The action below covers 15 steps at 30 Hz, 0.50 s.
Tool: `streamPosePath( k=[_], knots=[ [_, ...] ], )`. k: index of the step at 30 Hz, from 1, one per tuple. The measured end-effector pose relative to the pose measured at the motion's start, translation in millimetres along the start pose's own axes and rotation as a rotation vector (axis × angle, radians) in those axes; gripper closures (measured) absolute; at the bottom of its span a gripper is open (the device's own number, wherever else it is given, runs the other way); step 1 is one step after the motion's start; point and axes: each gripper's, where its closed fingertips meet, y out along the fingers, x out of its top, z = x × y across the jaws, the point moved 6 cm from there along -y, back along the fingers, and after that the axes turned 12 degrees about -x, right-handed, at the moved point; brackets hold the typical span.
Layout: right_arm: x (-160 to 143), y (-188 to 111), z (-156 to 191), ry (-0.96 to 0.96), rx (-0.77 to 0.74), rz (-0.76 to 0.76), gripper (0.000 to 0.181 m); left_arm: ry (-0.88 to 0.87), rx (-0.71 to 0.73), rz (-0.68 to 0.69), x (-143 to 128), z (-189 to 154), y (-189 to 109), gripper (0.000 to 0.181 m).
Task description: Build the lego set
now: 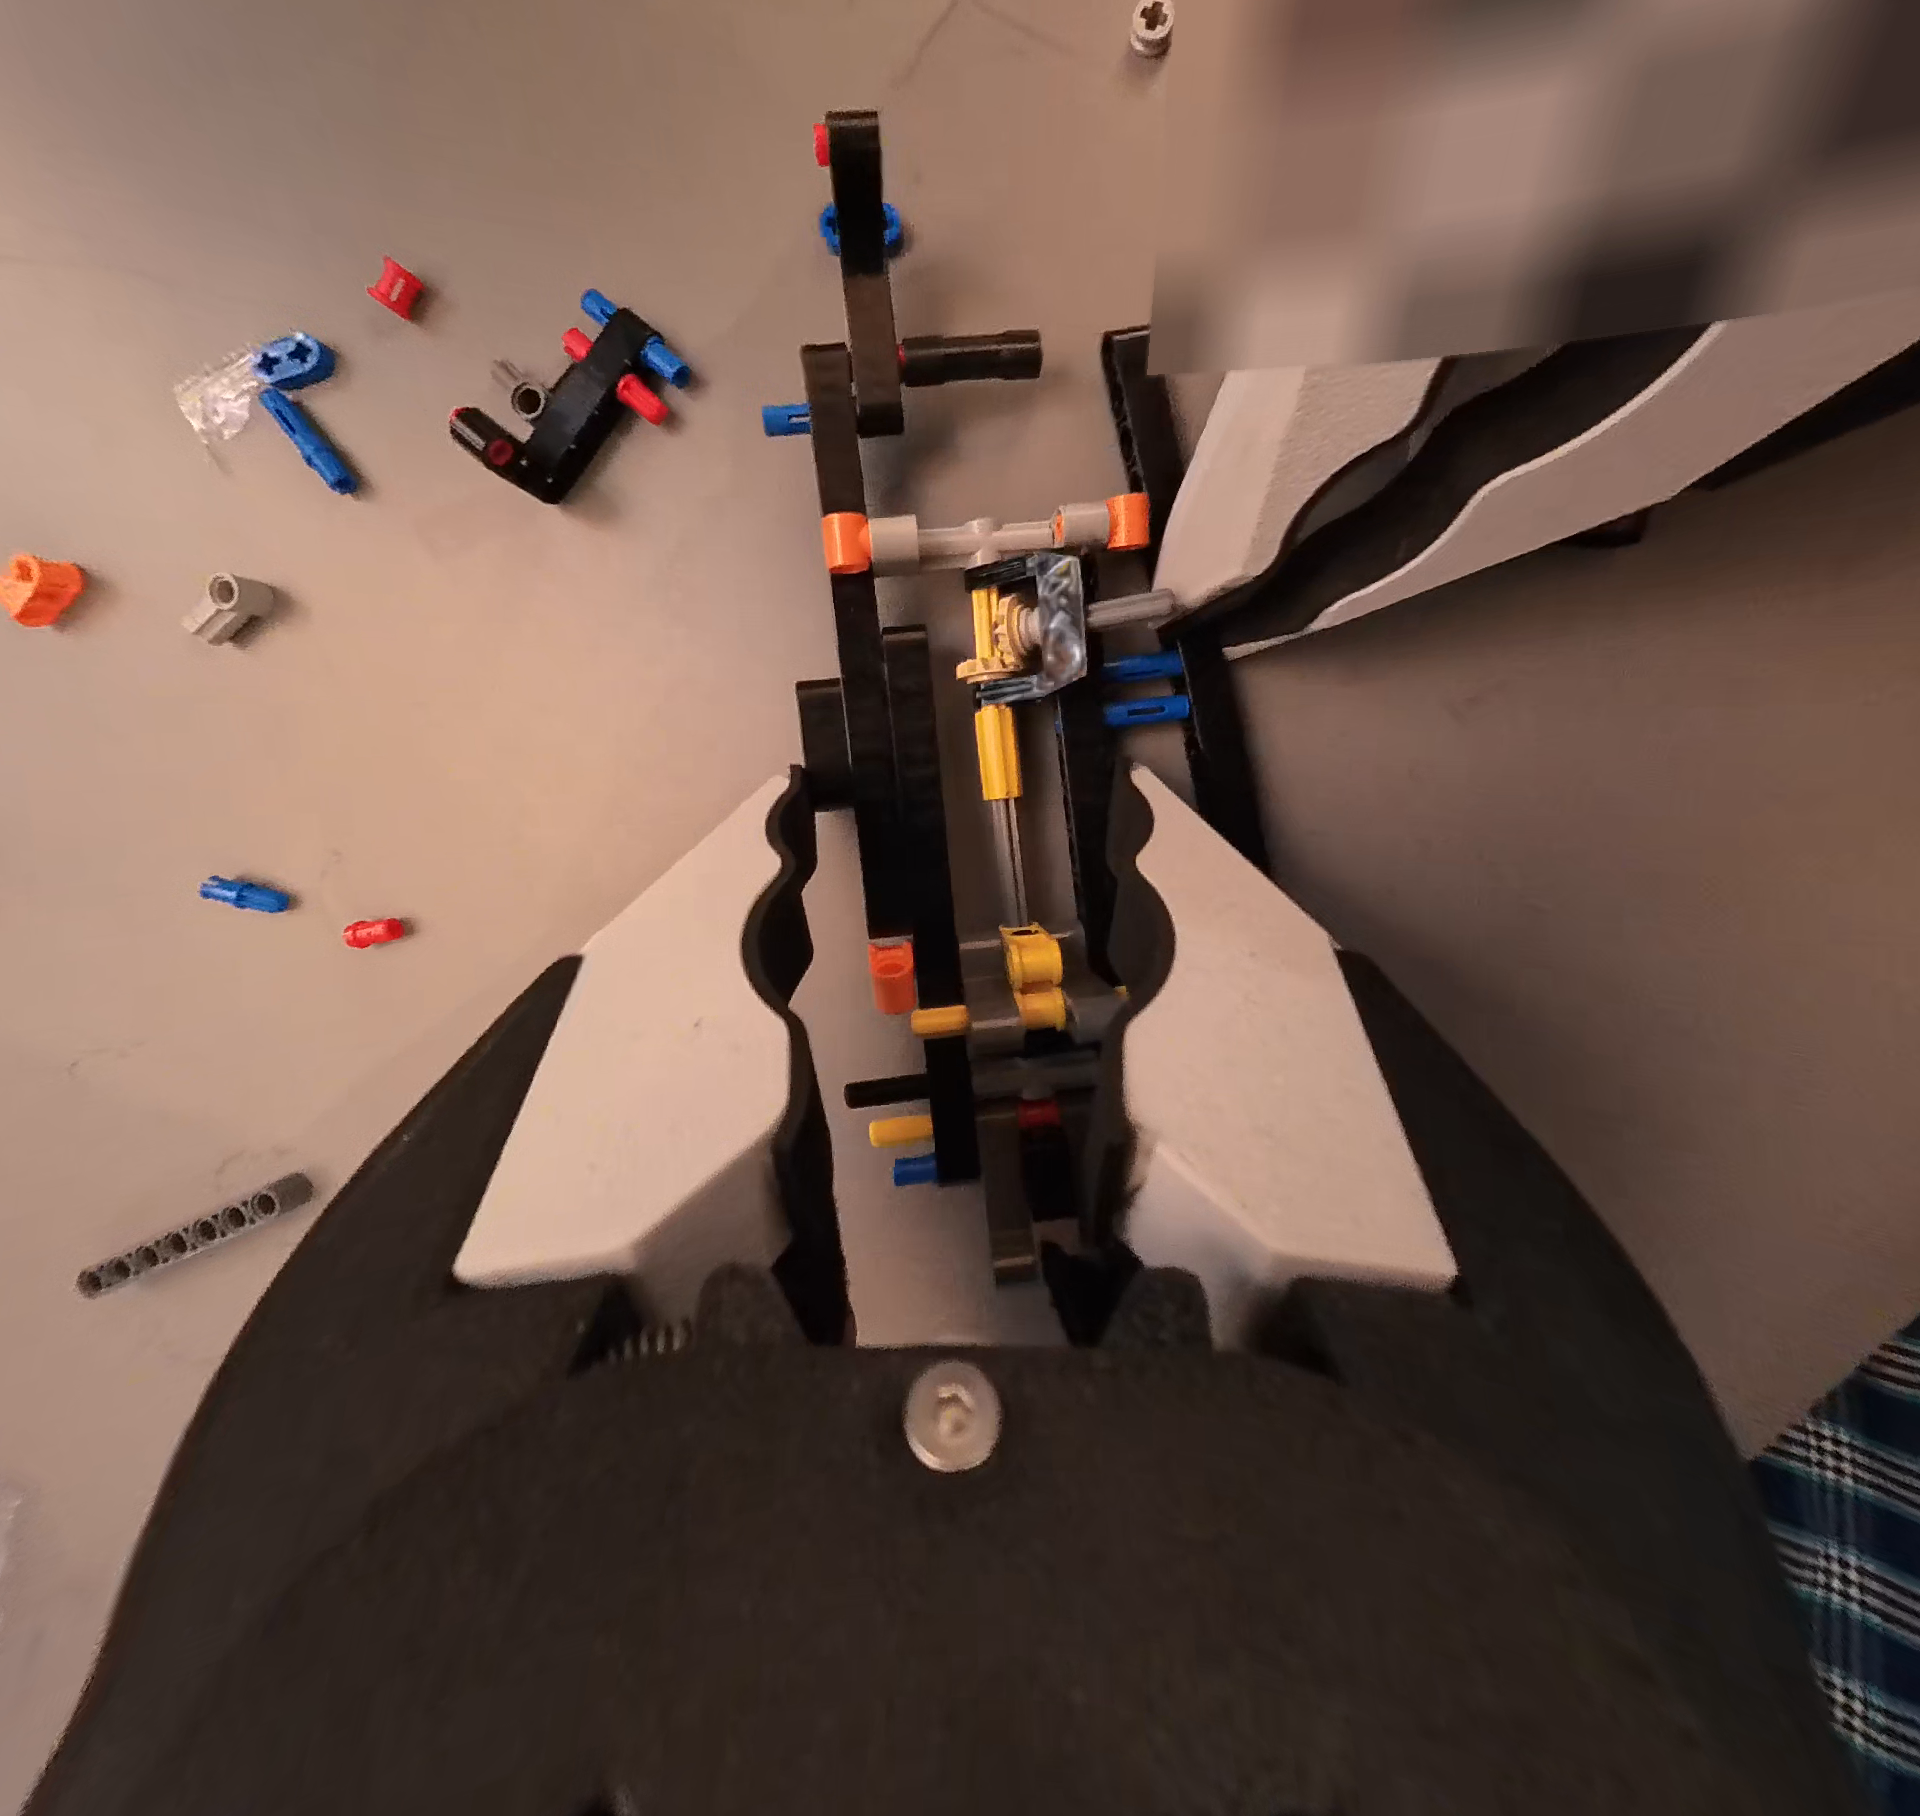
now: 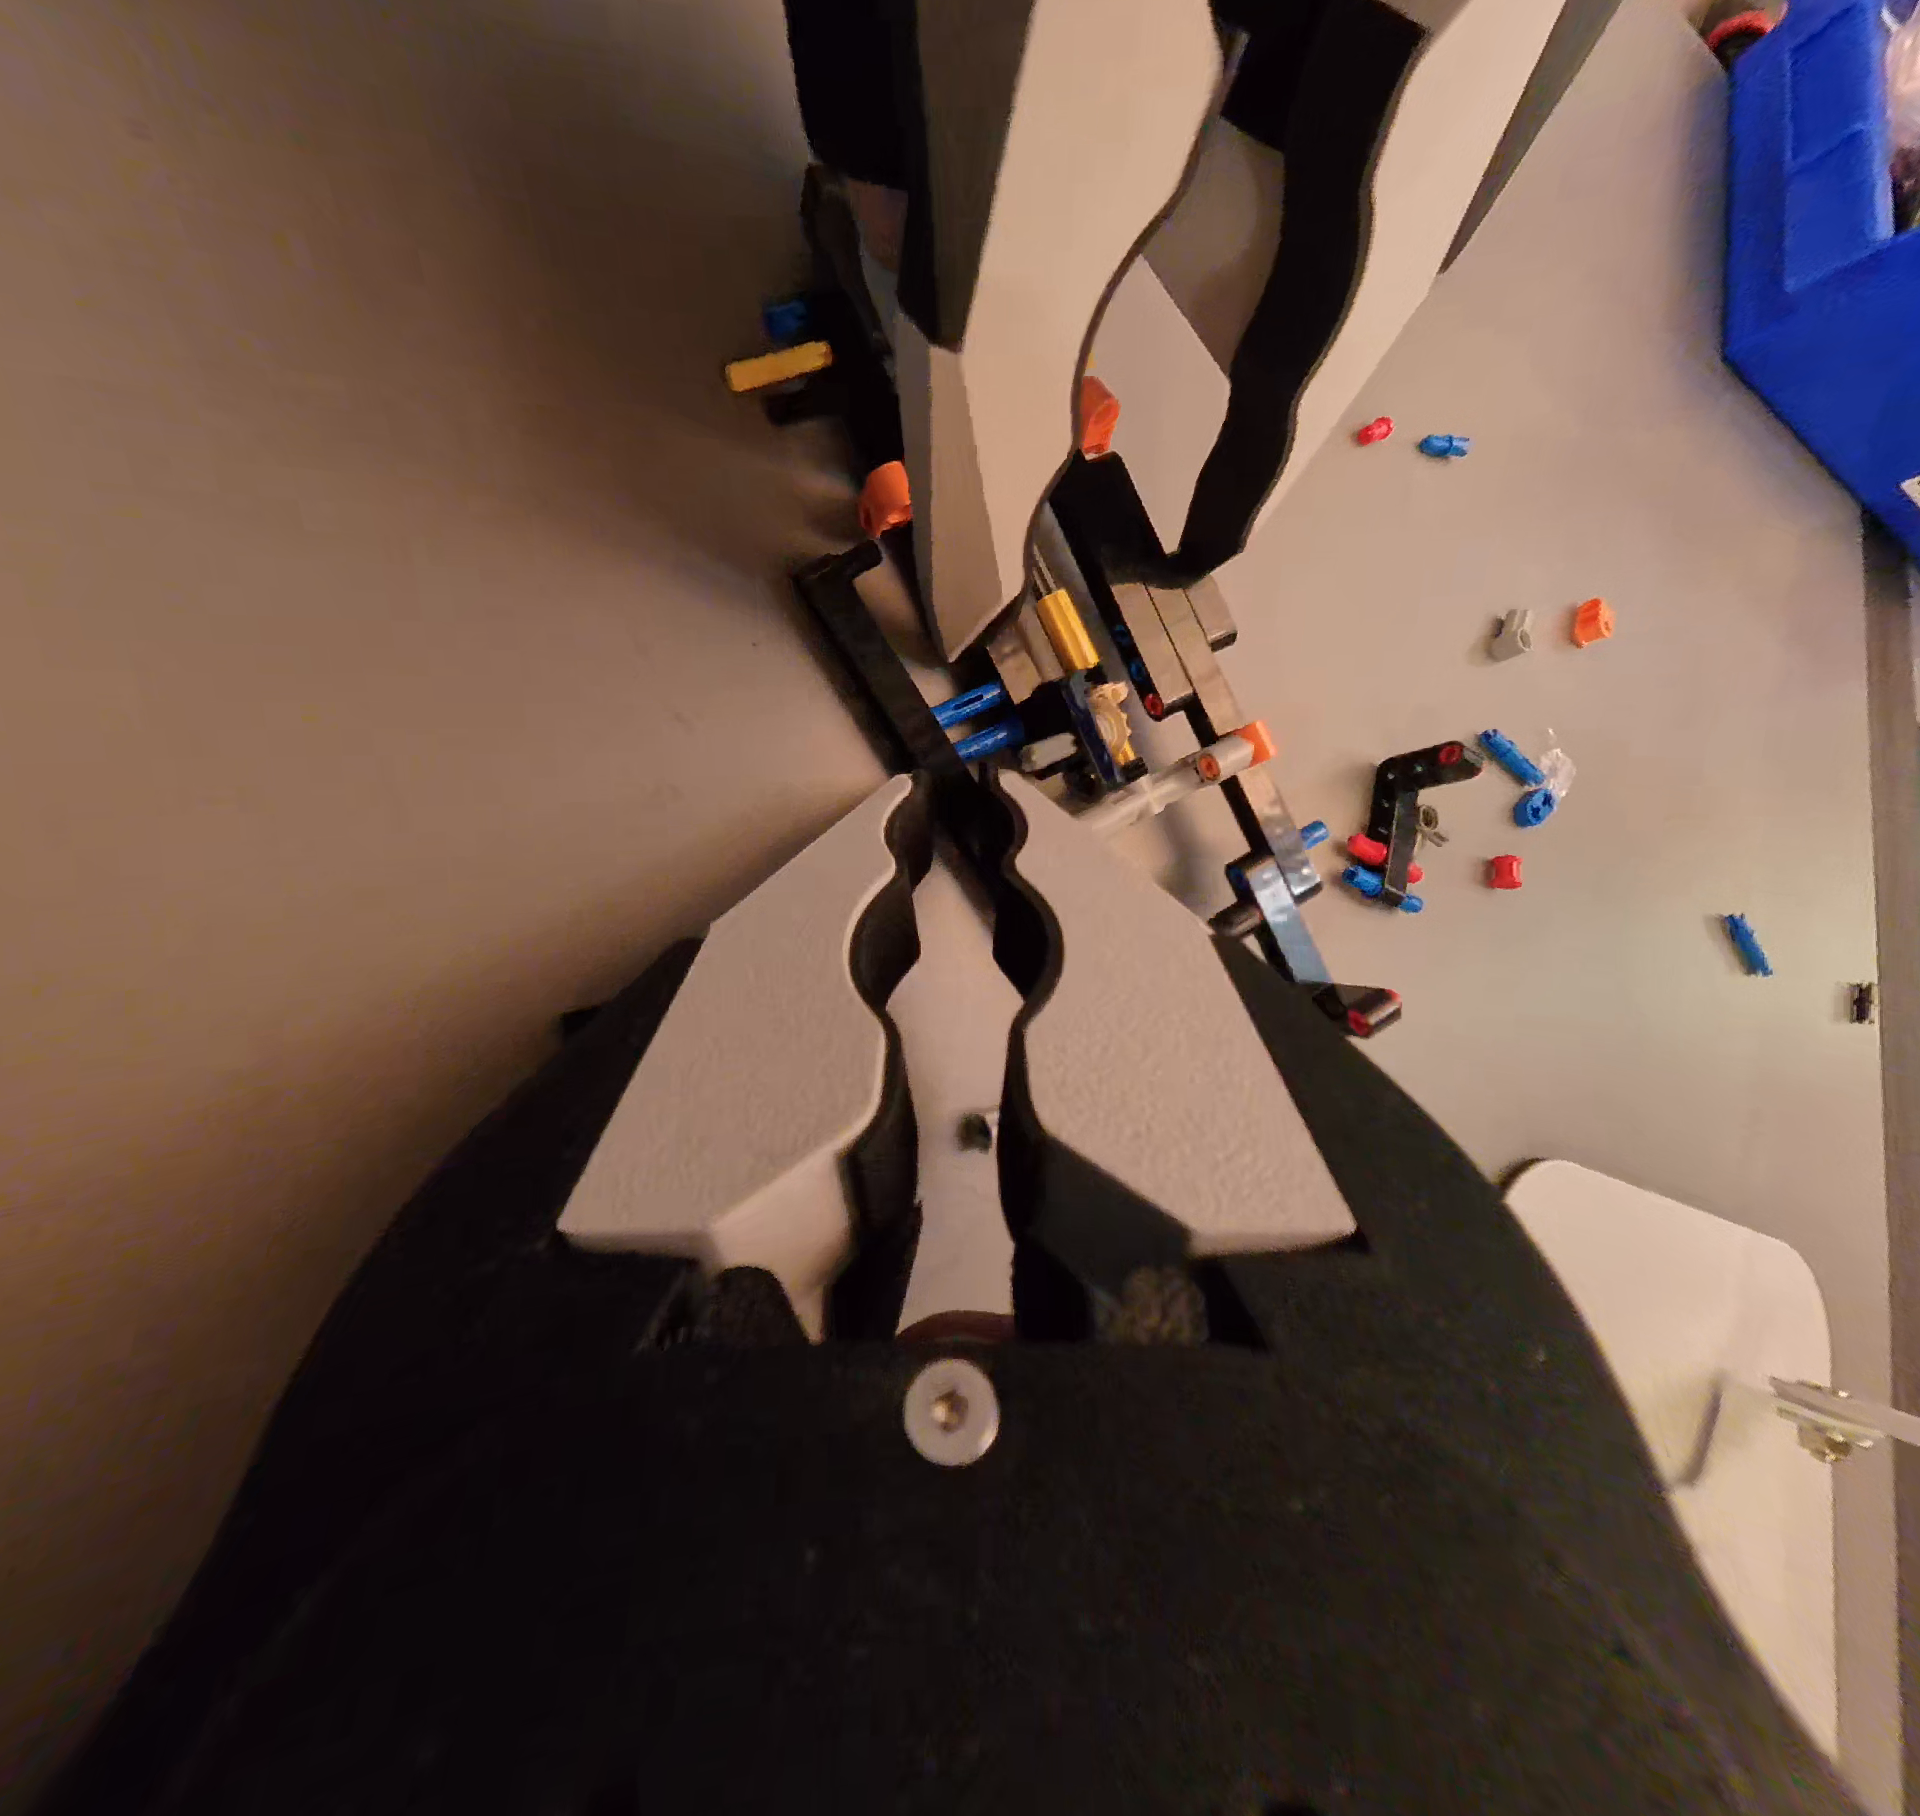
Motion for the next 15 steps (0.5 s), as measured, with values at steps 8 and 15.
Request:
streamPosePath(
  k=[8, 15],
  knots=[
    [3.3, 1.9, -2.3, 0.120, 0.003, 0.071, 0.176, -0.017, 0.063, 0.013, 1.0, -1.2, -2.4, 0.127],
    [16.7, -0.7, -14.9, 0.228, -0.085, 0.051, 0.181, -0.059, -0.154, -0.072, 10.8, -32.6, 11.8, 0.127]
  ],
)
